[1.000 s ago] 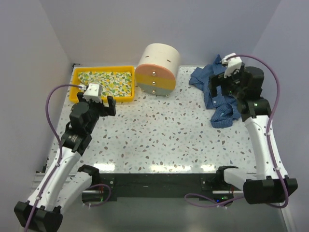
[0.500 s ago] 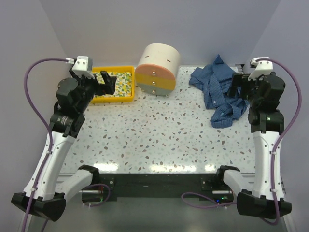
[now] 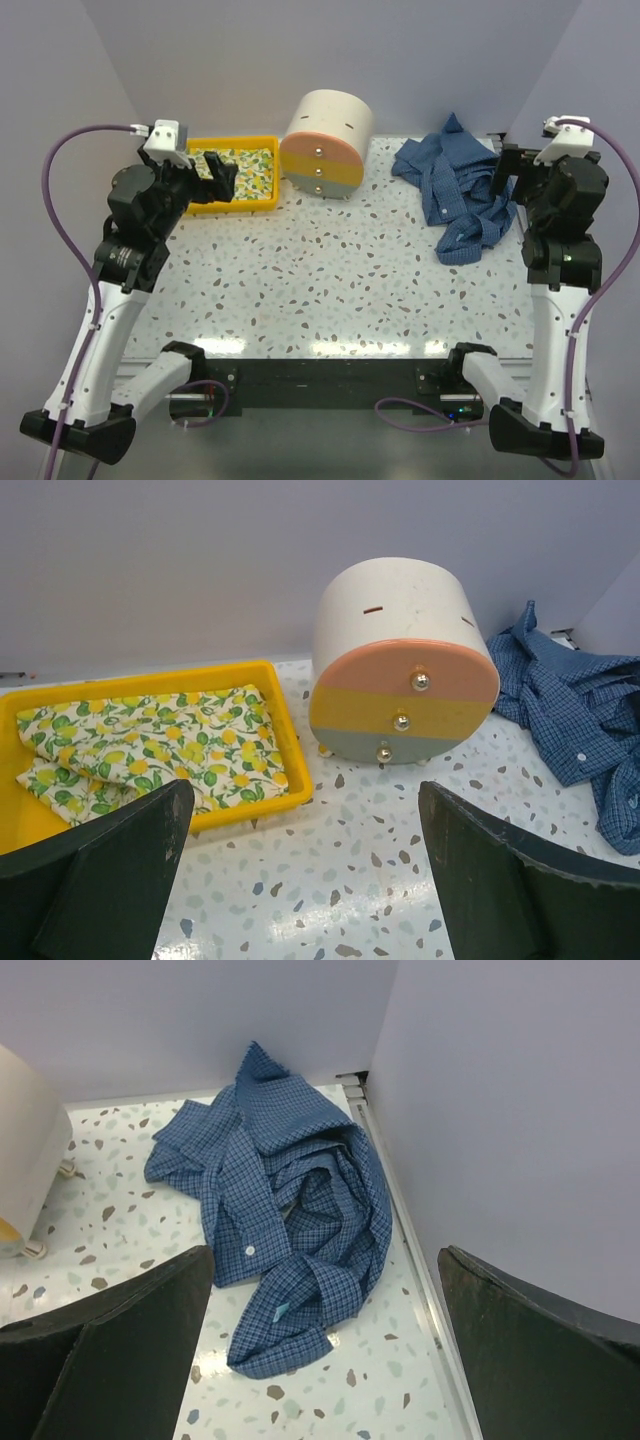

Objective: Organize the makeup
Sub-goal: Reset both arms

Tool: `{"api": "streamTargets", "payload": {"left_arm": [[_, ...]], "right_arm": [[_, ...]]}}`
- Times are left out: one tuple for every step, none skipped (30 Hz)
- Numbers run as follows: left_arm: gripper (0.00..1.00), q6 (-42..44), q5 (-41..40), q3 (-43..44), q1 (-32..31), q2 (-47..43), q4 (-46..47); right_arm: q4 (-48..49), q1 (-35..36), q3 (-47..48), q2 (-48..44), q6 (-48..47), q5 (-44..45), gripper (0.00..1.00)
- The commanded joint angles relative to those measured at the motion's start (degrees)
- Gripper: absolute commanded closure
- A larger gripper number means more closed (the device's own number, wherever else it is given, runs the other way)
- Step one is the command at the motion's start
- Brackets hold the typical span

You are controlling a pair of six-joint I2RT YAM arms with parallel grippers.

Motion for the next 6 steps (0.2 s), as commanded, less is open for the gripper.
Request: {"api": "streamTargets", "payload": {"left_arm": [[0.0, 0.7, -0.4, 2.2, 0.4, -1.5, 0.0], [0.0, 0.7, -0.3, 2.2, 0.4, -1.4, 0.1], [0.0, 0.7, -0.2, 2.1, 0.4, -1.4, 0.2], [0.0, 0.7, -0.3, 2.0, 0.4, -1.4, 0.4], [0.0, 0.8, -0.4, 1.9, 0.4, -1.4, 0.6], [0.0, 0.8, -0.3, 1.8, 0.4, -1.3, 0.8]], "right_arm": [[-0.8, 0.0, 3.7, 0.3, 0.8, 1.7, 0.01], [-0.8, 0.1, 3.7, 0.3, 0.8, 1.4, 0.01], [-0.7, 0.1, 3.7, 0.1, 0.6, 1.3, 0.01], [-0.6, 0.0, 3.5, 0.1, 0.5, 1.0, 0.01], [-0.6, 0.0, 3.5, 0.1, 0.4, 0.7, 0.01], [-0.2, 0.1, 3.4, 0.1, -0.6, 0.4, 0.01]]}}
